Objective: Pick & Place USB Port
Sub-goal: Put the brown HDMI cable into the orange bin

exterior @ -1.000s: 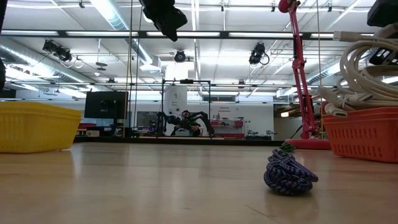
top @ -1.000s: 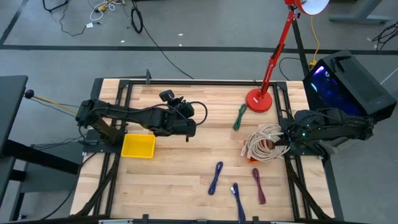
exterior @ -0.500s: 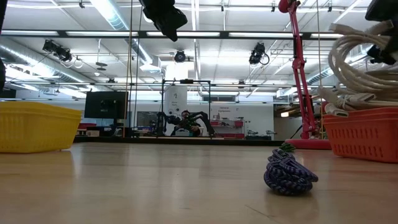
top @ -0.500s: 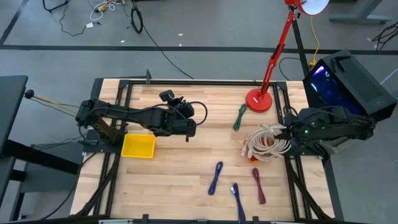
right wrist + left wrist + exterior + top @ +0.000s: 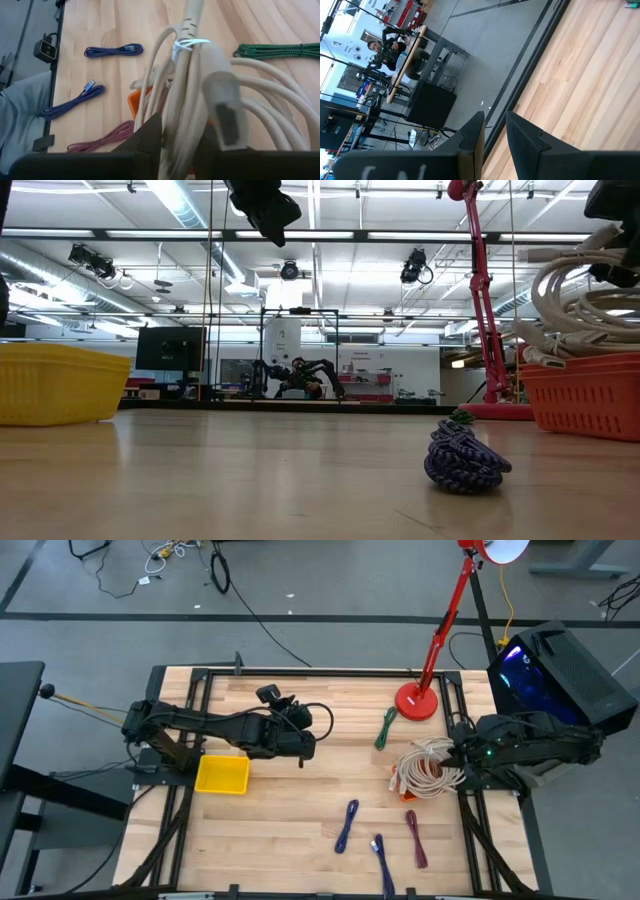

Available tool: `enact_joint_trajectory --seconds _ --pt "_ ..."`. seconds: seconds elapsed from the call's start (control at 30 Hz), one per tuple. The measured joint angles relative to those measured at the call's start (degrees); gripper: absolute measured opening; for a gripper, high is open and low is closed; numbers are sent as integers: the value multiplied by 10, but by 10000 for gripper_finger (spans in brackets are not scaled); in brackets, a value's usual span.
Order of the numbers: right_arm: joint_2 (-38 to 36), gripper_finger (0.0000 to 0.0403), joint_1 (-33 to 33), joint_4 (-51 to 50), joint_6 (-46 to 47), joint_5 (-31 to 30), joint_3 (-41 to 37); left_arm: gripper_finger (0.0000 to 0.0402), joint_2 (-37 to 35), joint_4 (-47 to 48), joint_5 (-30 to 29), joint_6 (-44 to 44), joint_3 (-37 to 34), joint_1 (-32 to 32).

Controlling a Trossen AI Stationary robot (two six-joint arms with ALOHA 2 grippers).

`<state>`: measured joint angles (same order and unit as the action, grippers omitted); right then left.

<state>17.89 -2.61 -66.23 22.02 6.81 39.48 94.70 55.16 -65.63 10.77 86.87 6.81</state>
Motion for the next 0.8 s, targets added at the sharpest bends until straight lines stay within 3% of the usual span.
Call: enact_joint_trajectory --seconds 0.37,0.8 --pt "0 129 0 -3 0 -16 0 85 0 0 0 0 0 0" --pt "0 133 0 6 -3 -33 0 85 0 0 0 0 0 0"
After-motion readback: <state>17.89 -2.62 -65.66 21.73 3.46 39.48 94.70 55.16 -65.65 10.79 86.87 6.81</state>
